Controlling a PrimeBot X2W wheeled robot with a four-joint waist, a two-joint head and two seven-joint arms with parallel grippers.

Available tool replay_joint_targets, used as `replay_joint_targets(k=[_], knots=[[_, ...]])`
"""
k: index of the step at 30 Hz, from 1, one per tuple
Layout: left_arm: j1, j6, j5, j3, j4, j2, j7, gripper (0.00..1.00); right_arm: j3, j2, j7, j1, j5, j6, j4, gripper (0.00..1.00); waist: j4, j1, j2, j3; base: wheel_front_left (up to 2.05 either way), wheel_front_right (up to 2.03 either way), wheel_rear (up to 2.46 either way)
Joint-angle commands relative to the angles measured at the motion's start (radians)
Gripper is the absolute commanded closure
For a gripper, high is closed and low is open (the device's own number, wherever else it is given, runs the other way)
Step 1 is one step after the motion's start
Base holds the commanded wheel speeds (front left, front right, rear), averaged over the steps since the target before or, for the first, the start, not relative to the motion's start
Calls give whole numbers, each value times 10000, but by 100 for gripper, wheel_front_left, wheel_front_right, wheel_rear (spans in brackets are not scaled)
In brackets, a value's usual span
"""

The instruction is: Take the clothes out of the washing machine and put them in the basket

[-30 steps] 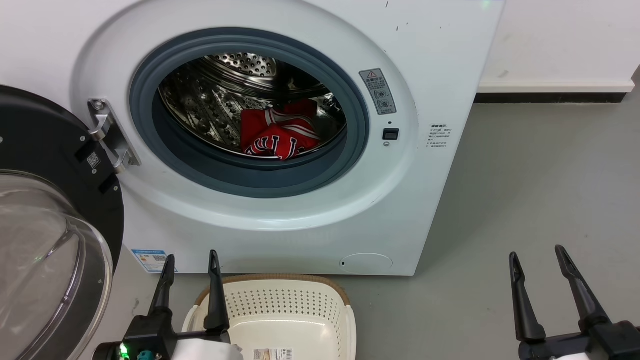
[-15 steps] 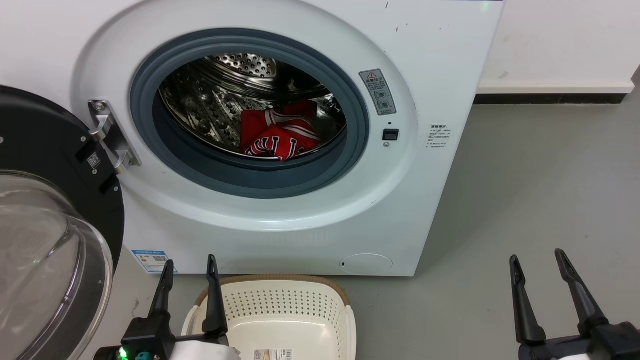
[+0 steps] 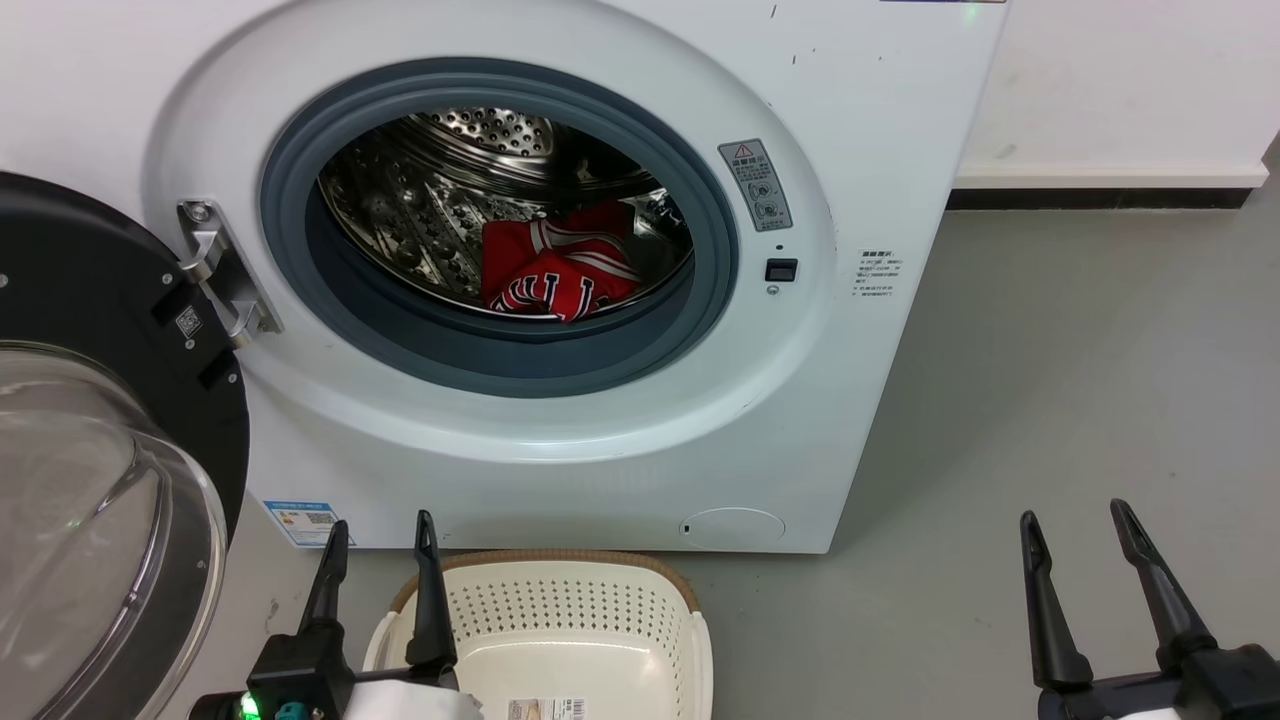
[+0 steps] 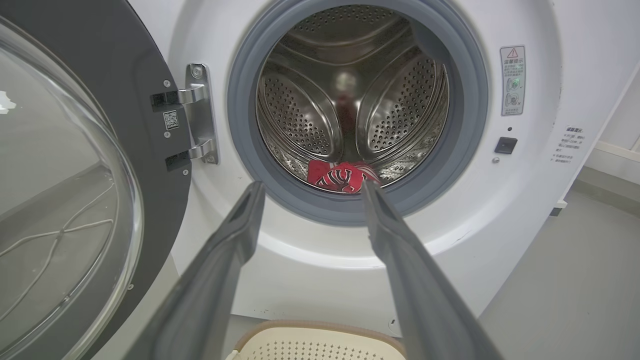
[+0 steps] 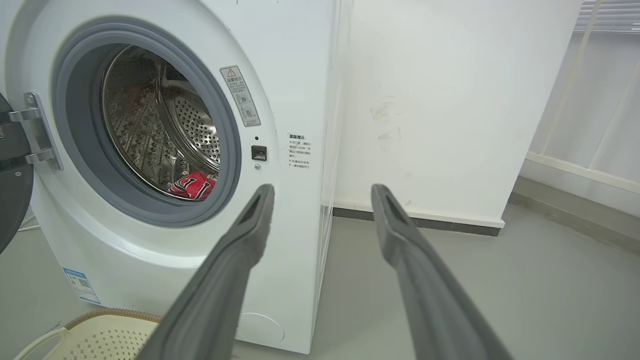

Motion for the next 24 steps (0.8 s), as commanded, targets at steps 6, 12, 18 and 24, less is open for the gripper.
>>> replay_joint_targets(k=[6, 12, 18, 24], knots=[[-605, -223, 24, -139, 355, 11, -28, 0, 29, -35, -21, -40, 47, -5, 52, 0, -15, 0, 0, 72, 0, 0, 0], [-2114, -730, 499, -165, 1623, 9, -28, 0, 71, -35, -21, -227, 82, -3, 12, 0, -145, 0, 0, 355, 0, 0, 0], [-4272, -1205, 878, 56, 3228, 241, -26, 0, 174, -32, -21, -517, 99, -5, -8, 0, -555, 0, 0, 1009, 0, 0, 0], [-6678, -1571, 1114, 113, 5460, 741, -28, 0, 241, -28, -21, -962, 216, -5, -16, 0, -1078, 0, 0, 1864, 0, 0, 0]])
